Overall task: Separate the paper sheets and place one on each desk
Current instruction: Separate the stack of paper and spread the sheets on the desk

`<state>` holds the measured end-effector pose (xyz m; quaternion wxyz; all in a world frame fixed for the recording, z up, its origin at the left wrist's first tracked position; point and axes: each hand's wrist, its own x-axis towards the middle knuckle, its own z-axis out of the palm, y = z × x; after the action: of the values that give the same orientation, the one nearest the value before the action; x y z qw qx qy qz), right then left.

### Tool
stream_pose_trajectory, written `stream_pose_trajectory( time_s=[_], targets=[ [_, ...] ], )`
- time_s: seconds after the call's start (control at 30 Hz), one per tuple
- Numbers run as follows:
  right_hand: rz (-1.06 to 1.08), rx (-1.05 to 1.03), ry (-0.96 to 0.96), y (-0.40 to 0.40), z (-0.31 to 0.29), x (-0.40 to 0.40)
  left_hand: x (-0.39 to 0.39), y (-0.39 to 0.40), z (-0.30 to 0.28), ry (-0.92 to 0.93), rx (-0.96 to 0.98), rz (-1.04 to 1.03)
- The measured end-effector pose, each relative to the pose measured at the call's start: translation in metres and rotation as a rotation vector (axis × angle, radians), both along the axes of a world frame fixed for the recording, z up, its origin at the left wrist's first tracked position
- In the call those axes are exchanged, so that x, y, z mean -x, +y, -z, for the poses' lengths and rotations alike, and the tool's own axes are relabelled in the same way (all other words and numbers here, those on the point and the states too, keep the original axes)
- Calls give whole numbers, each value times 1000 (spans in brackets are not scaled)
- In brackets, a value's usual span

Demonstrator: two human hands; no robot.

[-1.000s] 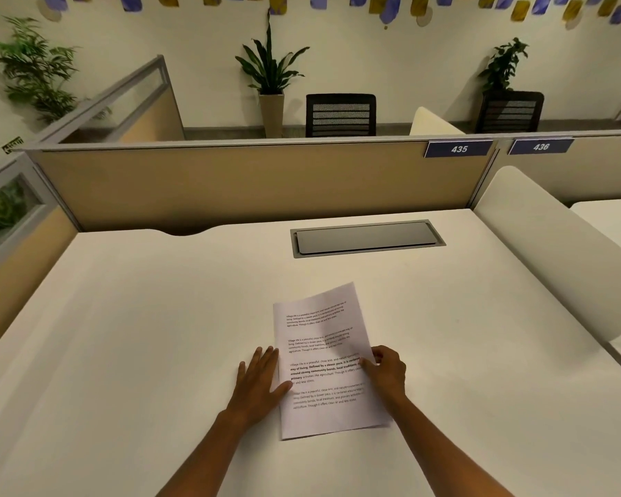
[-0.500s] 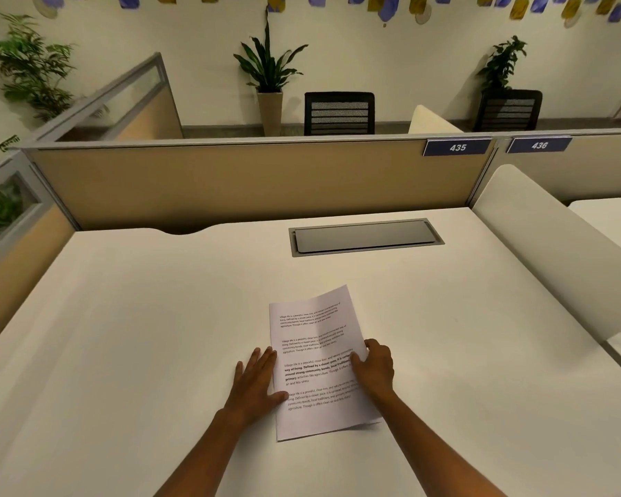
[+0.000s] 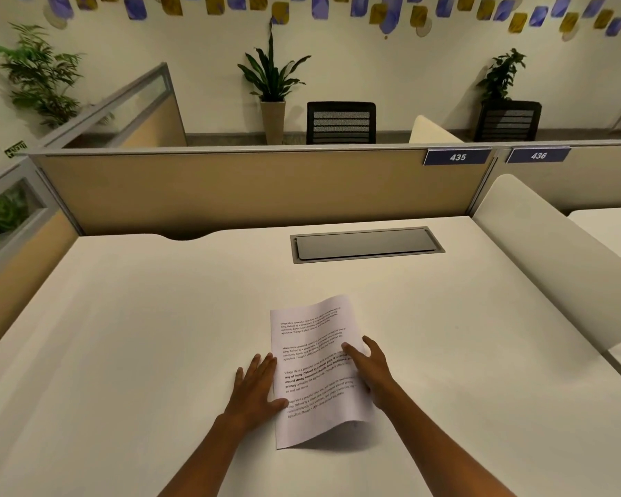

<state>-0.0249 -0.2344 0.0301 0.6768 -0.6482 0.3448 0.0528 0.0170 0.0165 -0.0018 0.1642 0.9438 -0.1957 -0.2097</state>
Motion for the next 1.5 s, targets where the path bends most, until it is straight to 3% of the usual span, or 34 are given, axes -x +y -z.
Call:
stream_pose_trajectory(
  time_s=[0.1,0.47,0.63,0.83,0.93,1.03,1.17,1.5],
  targets=[
    [-8,-3,18,-3,-4,-2,1,0,-3,-1,-10,8],
    [-109,402,38,-23,1,1,2,-2,-10,31,0,11],
    [-5,282,12,-24,12,4,-1,-2,-13,67,174,-75],
    [7,125,-58,-32,5,4,-12,-5,-29,163,595,-453],
    [9,36,-148,-36,-5,6,-20,-6,-36,332,843,-651],
    [8,-38,-207,-40,-13,5,-24,-4,-42,561,1067,-716],
    [-20,-83,-254,-44,-16,5,-23,-4,-46,678,1105,-563],
    [-83,-27,-256,-38,-7,13,-12,-9,-31,653,1067,-661]
  ],
)
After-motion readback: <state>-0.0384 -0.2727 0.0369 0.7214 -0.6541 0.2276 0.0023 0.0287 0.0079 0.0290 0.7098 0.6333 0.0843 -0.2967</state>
